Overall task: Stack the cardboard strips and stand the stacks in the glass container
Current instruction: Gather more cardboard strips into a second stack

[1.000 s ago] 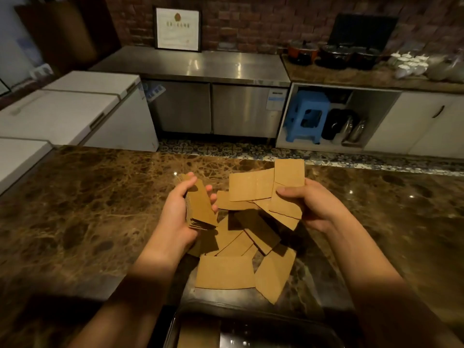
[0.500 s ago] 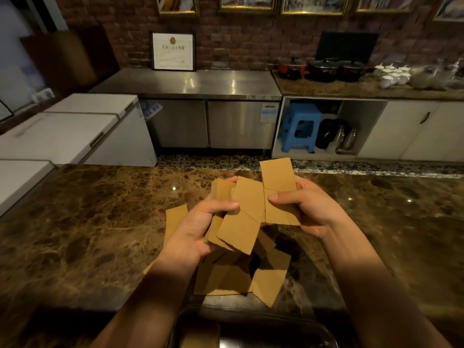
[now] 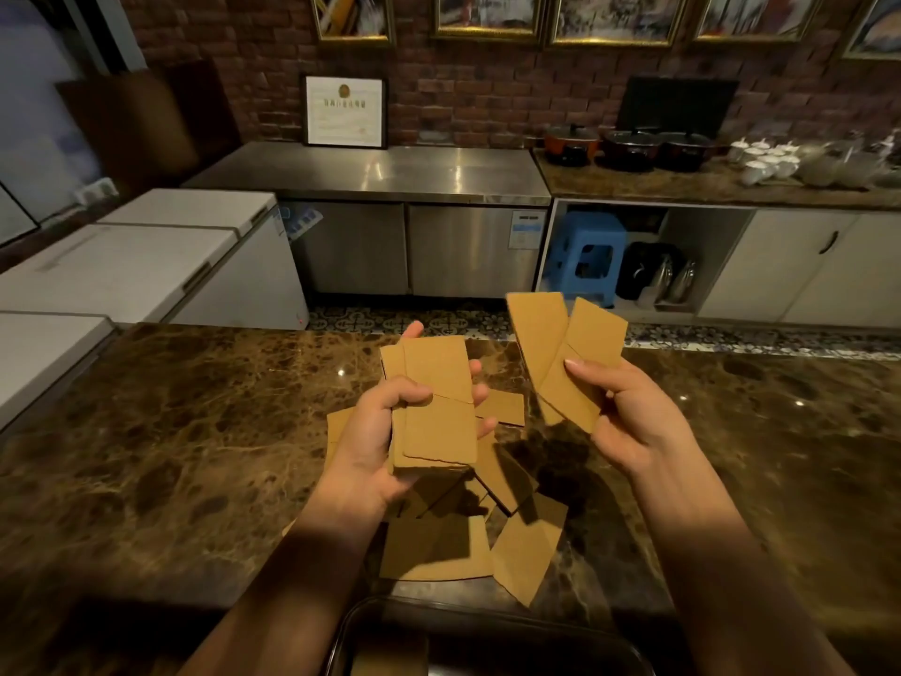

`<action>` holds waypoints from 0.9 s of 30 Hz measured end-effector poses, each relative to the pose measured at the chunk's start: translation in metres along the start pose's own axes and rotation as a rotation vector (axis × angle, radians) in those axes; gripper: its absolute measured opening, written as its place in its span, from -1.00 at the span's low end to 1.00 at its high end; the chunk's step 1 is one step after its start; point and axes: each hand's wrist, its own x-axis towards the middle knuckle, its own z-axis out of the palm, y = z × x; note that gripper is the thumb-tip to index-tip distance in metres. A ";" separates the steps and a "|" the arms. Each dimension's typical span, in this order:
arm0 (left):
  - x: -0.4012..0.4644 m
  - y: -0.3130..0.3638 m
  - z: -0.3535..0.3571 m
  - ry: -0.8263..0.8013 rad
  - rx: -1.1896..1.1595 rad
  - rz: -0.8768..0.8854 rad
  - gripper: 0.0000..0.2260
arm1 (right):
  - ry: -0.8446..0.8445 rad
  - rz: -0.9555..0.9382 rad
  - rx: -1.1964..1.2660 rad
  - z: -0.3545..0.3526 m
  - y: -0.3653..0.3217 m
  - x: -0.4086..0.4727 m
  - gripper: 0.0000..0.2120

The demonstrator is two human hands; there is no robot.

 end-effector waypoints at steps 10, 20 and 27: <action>0.004 -0.008 0.009 0.171 0.065 0.000 -0.67 | -0.225 0.115 0.031 0.017 0.022 -0.011 -0.48; 0.007 -0.006 0.009 0.241 0.121 -0.058 -0.69 | -0.057 -0.014 -0.025 0.027 0.027 -0.013 -0.53; 0.007 -0.004 0.010 0.219 0.043 -0.112 -0.62 | -0.342 -0.778 -0.794 0.017 0.025 -0.021 -0.76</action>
